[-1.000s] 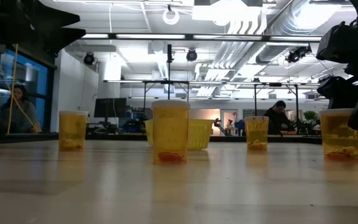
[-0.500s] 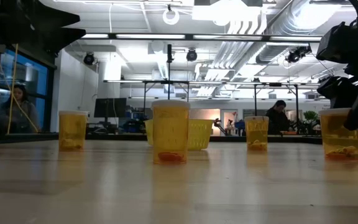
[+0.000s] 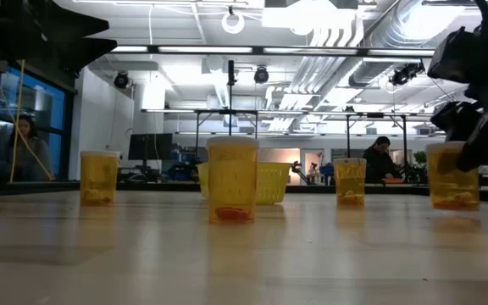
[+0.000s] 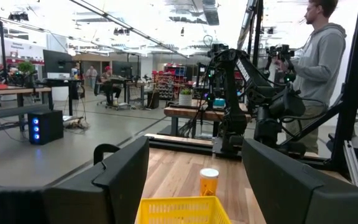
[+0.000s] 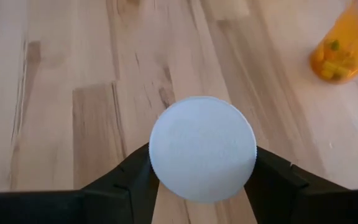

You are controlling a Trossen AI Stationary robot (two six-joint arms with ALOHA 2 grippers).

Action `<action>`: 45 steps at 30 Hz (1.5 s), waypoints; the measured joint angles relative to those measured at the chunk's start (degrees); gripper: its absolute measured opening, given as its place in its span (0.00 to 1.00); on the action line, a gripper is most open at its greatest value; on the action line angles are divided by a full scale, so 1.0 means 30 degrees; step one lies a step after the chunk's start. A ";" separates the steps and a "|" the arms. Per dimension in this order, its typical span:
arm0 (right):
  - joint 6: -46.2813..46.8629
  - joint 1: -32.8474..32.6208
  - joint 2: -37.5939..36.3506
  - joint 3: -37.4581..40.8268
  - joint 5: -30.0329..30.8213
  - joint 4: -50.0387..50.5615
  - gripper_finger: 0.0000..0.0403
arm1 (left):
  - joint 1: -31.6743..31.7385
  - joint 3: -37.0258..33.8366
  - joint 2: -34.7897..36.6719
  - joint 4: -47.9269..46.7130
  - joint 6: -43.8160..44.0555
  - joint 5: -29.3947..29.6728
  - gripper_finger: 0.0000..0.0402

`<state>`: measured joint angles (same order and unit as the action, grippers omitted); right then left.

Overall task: Pick and place pill bottles into a basket
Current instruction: Put the orange pill bottle into the yellow bin

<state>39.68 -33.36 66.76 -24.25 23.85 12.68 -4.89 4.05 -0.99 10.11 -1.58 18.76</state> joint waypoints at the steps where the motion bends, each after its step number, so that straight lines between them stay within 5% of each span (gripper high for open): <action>1: -0.0170 0.0000 -0.0007 0.0000 0.0334 -0.0252 0.48 | -0.0004 0.0000 0.0003 0.0000 0.0068 0.0000 0.73; 18: -0.4107 0.4129 -0.0007 -0.0007 0.2855 -0.8478 0.48 | 0.0000 0.0000 0.0000 0.0041 0.0131 0.0000 0.73; 35: -0.7896 0.9237 0.0133 -0.0056 -0.0257 -1.3830 0.48 | -0.0005 0.0002 0.0007 0.0129 -0.0474 -0.0002 0.73; 45: -1.0104 1.1090 0.2597 -0.3870 -0.1605 -1.2682 0.48 | -0.0007 0.0007 0.0007 -0.0429 -0.0517 -0.0007 0.73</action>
<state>9.36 -0.10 74.55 -35.86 19.03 -25.37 -4.91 4.07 -0.97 8.82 -3.14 18.74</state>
